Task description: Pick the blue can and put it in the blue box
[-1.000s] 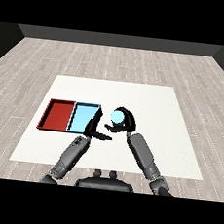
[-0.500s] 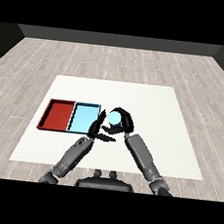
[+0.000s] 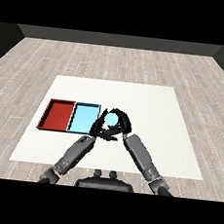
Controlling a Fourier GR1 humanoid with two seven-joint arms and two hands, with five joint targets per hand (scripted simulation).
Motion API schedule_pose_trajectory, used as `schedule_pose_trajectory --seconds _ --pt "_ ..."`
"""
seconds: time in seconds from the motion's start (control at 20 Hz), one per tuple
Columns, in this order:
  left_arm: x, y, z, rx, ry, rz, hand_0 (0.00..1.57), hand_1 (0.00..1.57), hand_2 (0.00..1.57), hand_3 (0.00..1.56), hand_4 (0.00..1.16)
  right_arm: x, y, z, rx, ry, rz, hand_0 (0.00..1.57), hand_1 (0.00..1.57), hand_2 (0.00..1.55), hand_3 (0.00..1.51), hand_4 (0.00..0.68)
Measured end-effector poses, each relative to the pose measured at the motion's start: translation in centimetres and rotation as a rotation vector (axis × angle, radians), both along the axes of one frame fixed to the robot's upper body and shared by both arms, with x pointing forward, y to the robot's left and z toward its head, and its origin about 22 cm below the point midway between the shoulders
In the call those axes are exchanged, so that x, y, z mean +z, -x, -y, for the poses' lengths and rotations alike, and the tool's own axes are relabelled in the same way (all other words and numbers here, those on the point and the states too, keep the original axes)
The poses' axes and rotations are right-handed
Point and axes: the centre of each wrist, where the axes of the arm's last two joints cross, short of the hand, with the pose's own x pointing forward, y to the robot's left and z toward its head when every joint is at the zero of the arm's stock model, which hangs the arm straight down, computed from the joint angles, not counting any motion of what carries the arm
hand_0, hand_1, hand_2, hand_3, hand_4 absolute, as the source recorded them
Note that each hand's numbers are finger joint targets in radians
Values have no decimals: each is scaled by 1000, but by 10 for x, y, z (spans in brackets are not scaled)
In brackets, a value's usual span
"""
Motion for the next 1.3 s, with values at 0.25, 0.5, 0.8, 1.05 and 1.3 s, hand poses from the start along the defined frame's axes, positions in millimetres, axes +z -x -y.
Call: schedule_pose_trajectory --seconds 0.25,0.5,0.8,1.05,1.3 --pt "1 -1 4 -11 10 6 0 0 0 0 0 4 3 -13 18 14 3 1391 1391 1437 1387 620" --pt "5 -5 6 11 -72 55 133 133 453 0 603 5 10 -28 47 28 10 1401 1401 1439 1390 609" --pt "3 -7 4 77 -234 93 453 453 604 0 189 0 7 -34 64 40 21 1456 1456 1466 1397 596" --pt "2 -6 -2 106 -301 112 454 454 646 348 718 -1 10 -39 68 57 30 1455 1455 1453 1396 598" --pt "-1 -1 -2 174 -244 101 774 774 819 684 673 -3 11 -45 84 47 36 1437 1437 1451 1391 606"
